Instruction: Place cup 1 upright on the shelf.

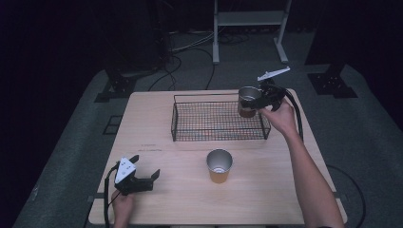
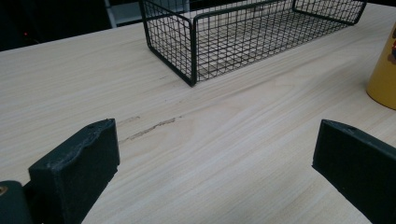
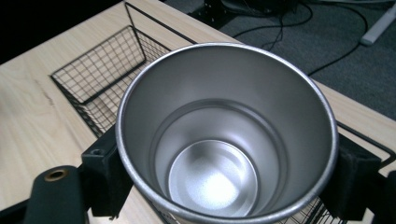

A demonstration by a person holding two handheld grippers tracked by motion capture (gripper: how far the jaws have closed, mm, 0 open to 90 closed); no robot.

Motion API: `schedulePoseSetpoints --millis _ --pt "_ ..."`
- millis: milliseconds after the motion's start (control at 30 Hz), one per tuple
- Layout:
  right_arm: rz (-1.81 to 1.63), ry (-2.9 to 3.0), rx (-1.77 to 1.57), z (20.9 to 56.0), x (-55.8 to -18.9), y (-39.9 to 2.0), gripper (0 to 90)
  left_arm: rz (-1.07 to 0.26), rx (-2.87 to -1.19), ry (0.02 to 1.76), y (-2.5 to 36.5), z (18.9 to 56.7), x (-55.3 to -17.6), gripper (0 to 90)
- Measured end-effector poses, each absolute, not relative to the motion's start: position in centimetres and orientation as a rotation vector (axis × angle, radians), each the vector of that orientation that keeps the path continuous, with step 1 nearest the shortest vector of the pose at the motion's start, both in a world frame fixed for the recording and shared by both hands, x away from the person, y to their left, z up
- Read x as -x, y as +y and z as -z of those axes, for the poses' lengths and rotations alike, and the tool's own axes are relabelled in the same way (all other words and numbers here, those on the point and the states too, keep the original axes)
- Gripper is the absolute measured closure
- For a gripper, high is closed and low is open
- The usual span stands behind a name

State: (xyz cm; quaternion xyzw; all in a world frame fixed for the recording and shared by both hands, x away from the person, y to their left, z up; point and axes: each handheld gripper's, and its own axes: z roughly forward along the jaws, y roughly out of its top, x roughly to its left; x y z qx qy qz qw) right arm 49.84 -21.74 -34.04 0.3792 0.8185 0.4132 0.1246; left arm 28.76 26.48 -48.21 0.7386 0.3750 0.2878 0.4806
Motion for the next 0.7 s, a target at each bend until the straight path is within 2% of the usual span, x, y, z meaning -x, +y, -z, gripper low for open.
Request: schedulePoseSetpoints --millis 700 --pt "-1.091 2.391 -1.214 37.9 -52.2 -19.7 17.5 -0.700 -1.801 0.911 26.5 48.2 -28.7 0.0"
